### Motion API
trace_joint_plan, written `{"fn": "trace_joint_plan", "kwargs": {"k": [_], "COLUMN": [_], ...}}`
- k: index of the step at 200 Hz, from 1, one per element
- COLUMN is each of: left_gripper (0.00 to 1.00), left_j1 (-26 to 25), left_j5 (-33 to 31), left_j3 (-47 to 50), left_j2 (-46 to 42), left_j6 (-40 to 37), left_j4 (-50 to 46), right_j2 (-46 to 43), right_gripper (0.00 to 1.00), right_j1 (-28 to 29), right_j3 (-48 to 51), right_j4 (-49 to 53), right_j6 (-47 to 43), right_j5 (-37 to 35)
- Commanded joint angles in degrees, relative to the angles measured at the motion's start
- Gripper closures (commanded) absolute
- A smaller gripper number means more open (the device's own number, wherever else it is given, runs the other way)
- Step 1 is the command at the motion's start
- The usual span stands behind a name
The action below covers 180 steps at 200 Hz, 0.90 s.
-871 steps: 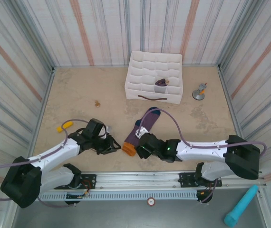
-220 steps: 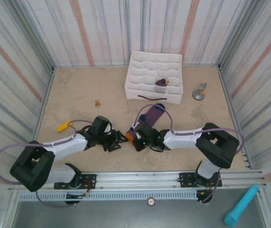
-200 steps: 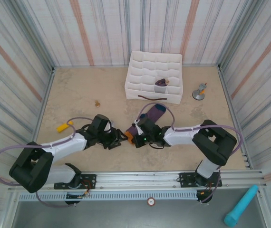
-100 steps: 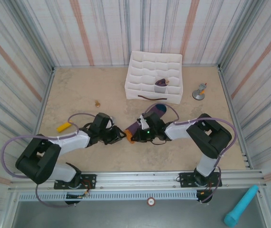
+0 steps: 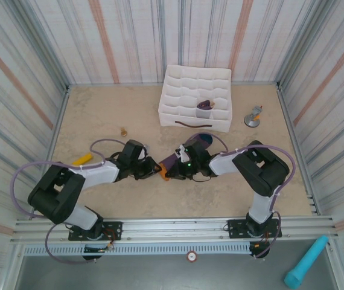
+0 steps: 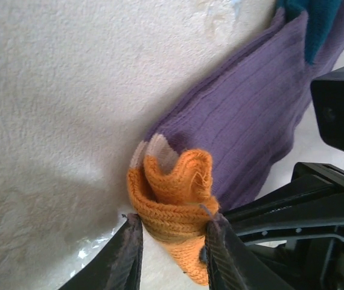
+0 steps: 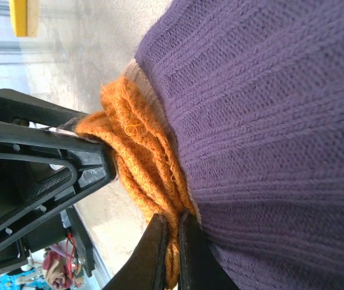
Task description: Roll the socks
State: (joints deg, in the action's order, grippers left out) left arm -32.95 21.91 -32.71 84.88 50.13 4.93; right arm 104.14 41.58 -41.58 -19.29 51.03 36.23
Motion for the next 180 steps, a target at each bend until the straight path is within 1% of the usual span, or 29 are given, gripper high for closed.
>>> {"fn": "trace_joint_plan", "kwargs": {"k": [1,10,21,33,50,68,93,108,130,180], "left_gripper": [0.68,0.67,0.63,0.61,0.64,0.68,0.7,0.72,0.74,0.73], "left_j1": [0.4,0.4,0.3,0.4,0.4,0.4,0.4,0.4,0.4,0.4], "left_j5": [-1.5,-1.3,-0.8,-1.0,-1.1,-1.4,-2.9,-4.1,-3.9,-2.3], "left_j3": [0.8,1.7,3.0,3.5,3.4,4.3,5.9,6.3,5.2,4.6], "left_j2": [-0.2,-0.9,-1.8,-2.7,-3.3,-4.5,-7.3,-7.9,-5.8,0.6], "left_j6": [-0.5,-0.3,0.3,0.5,0.3,0.5,0.6,0.5,-0.2,0.9], "left_j4": [2.0,3.8,6.4,6.4,4.1,3.7,3.6,2.9,1.6,6.9], "right_j2": [4.4,4.4,4.5,4.4,4.6,4.9,4.8,4.8,5.0,5.6], "right_gripper": [1.0,1.0,1.0,1.0,1.0,1.0,1.0,1.0,1.0,1.0], "right_j1": [-0.6,-0.7,-0.7,-0.8,-0.7,-0.7,-0.8,-0.7,-0.9,-0.9], "right_j3": [2.6,2.6,2.7,3.0,3.0,3.1,3.3,3.5,3.5,3.4], "right_j4": [9.9,9.8,9.8,9.7,9.6,9.2,9.0,9.0,9.0,8.6], "right_j6": [2.1,2.1,2.1,2.2,2.1,2.3,2.3,2.3,2.2,2.5], "right_j5": [-6.8,-6.6,-6.6,-6.8,-6.8,-6.7,-6.4,-6.5,-6.4,-6.2]}}
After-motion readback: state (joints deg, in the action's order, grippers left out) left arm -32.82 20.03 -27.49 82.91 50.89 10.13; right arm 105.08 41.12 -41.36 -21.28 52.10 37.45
